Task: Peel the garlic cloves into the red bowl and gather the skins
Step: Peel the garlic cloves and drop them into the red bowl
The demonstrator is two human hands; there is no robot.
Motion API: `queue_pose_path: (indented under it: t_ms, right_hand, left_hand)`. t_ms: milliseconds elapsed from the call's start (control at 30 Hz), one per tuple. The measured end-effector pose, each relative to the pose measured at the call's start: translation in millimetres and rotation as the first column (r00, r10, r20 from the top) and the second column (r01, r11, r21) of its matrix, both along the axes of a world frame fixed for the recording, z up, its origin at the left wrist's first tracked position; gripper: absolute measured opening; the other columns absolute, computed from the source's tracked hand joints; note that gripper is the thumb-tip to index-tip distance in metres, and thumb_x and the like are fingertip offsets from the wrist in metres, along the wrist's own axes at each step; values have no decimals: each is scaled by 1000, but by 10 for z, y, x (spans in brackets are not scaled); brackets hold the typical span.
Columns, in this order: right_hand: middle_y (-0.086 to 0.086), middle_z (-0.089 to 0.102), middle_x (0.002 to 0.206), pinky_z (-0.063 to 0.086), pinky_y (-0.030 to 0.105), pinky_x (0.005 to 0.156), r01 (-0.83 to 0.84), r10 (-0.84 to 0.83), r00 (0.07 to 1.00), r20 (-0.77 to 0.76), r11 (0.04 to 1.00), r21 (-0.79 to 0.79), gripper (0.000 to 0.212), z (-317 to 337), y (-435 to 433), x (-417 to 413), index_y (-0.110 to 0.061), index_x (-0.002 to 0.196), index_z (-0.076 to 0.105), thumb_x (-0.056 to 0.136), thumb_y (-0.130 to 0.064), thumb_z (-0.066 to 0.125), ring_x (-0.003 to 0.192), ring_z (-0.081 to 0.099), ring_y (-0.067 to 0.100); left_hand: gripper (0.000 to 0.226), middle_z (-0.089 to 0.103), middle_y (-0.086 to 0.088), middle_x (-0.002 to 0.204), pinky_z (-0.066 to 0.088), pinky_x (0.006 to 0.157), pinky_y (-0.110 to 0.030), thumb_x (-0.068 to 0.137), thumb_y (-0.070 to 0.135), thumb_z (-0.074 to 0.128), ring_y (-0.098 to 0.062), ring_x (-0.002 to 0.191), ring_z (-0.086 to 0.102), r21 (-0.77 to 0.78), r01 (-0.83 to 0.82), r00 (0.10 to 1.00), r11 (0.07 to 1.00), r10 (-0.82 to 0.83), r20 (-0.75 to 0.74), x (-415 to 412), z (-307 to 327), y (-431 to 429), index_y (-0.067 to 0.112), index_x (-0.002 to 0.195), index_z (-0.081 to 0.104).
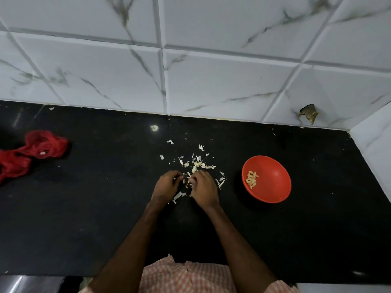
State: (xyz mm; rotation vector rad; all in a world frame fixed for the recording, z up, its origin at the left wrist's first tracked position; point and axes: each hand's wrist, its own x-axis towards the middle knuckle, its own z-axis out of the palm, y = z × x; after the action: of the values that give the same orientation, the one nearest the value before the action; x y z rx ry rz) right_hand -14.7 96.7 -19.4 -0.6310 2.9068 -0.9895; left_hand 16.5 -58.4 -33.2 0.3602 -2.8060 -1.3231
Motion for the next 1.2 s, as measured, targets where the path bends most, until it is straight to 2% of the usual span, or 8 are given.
queue_pose_path:
  t_ms: [133,333,500,600,700,867,1100,1200]
  right_hand:
    - [2,64,95,45,33,78,174,-163,981,101,979,-103,11,34,-40,-70,-10,90,64,96,-18,60,94,55,17]
    - [-1,67,88,47,28,81,155,-116,973,201,969,-192,6,0,-53,-186,-12,83,71,86,-7,69,90,59,16]
    - [5,71,94,54,33,85,107,-48,973,224,960,-260,14,-9,16,-358,-6,95,76,86,0,69,90,65,17]
    - [6,67,115,51,32,98,131,-92,983,160,959,-253,26,11,50,-478,-8,114,73,92,1,62,109,62,18]
    - [4,53,140,33,12,109,-28,47,982,182,994,-106,44,38,93,-572,-11,132,64,94,8,55,130,45,12]
    - [10,55,139,43,35,107,-329,320,944,78,914,237,36,-40,156,-389,-6,128,65,94,2,54,129,47,25]
    - [0,71,97,54,27,80,56,-5,978,208,969,-241,12,24,232,-371,-11,102,70,91,-5,68,89,66,11]
    - [-3,73,96,54,22,80,102,-10,949,315,956,-276,16,68,197,-377,-14,102,72,87,-9,74,86,69,7]
  left_hand:
    - [26,66,1,71,49,66,-36,100,29,57,-14,64,59,88,39,996,995,-46,81,-13,-11,120,12,82,66]
    - [20,66,-2,77,44,59,-24,95,-3,51,-6,59,55,211,18,989,977,-49,142,-116,-3,198,11,89,65]
    - [25,65,8,64,43,51,-20,103,9,48,-3,49,51,393,-69,986,917,3,166,-187,55,264,17,85,64]
    - [22,66,6,66,46,53,-24,102,15,52,-2,51,53,323,-133,987,937,97,127,-219,79,237,14,83,65]
    - [16,71,2,78,53,70,-33,99,19,57,-14,71,66,225,-176,981,958,151,126,-241,49,170,13,90,70]
    - [6,70,12,84,53,76,-30,92,31,69,-8,80,66,70,-156,977,985,144,156,-213,71,90,26,88,69]
    - [7,69,19,87,52,79,-30,85,32,74,-3,85,64,-69,-46,971,997,61,230,-180,111,3,33,82,67]
    - [8,69,17,89,52,81,-31,85,30,72,-5,88,64,-113,-26,967,993,54,247,-163,109,14,31,90,67]
